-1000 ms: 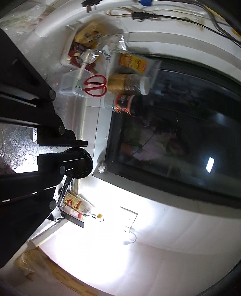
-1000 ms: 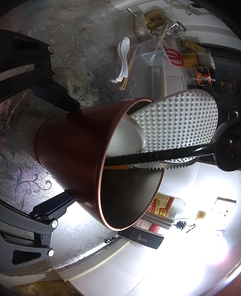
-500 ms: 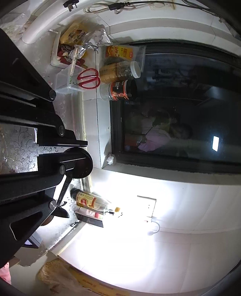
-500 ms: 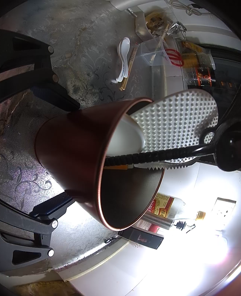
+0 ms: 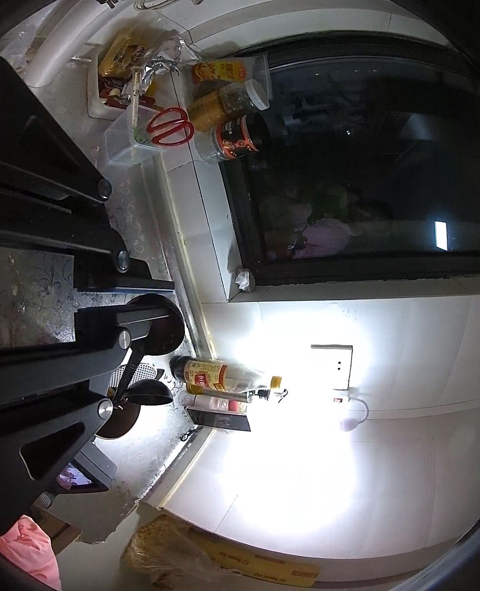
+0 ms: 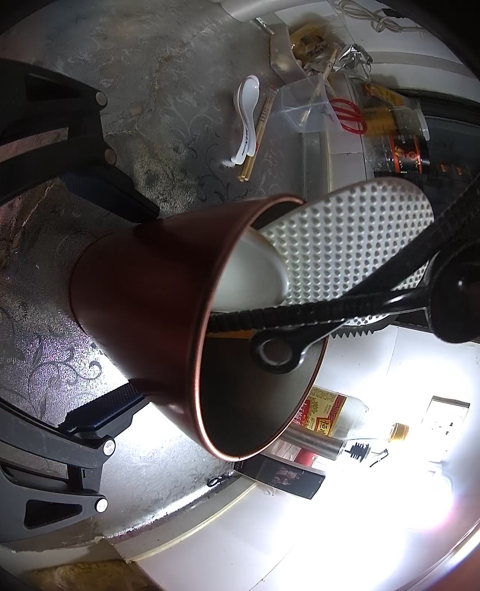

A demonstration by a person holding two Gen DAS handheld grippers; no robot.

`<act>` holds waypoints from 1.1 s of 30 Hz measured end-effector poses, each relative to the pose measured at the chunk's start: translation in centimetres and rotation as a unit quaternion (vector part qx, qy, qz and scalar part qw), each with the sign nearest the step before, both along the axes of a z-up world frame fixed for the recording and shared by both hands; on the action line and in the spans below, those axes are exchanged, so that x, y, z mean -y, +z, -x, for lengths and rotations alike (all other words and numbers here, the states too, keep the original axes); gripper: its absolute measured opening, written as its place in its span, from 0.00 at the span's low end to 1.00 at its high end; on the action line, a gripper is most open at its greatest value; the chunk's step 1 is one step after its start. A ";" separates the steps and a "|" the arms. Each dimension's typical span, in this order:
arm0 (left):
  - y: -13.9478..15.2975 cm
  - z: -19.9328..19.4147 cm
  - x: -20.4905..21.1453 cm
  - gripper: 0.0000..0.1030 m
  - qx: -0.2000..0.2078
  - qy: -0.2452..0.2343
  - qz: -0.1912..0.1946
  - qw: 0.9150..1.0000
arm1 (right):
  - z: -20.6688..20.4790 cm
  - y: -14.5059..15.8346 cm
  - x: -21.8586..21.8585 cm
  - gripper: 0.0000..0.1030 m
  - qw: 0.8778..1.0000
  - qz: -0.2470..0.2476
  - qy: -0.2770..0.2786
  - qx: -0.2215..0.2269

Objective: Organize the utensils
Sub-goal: 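Carry the black ladle over the red holder and lower it in, then open the left tool to release the ladle in the holder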

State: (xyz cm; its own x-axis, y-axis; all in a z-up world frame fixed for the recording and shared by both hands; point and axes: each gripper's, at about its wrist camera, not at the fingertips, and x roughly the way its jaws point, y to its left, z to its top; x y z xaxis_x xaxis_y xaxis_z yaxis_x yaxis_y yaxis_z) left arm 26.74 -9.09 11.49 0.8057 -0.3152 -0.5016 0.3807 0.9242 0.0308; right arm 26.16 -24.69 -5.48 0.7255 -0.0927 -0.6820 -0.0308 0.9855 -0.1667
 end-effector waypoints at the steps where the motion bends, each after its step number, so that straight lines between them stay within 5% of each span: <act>1: -0.2 0.0 0.3 0.04 -0.002 -0.004 -0.004 1.000 | 0.0 0.0 0.0 0.87 1.000 0.000 0.000 0.000; 28: -3.9 -0.9 4.6 0.10 -0.093 -0.076 -0.005 0.993 | 0.1 -0.1 -0.5 0.87 1.000 0.001 0.004 0.000; 33: -3.7 -0.8 4.1 0.21 -0.095 -0.074 0.003 0.993 | 0.0 -0.1 -0.5 0.87 1.000 0.001 0.004 0.000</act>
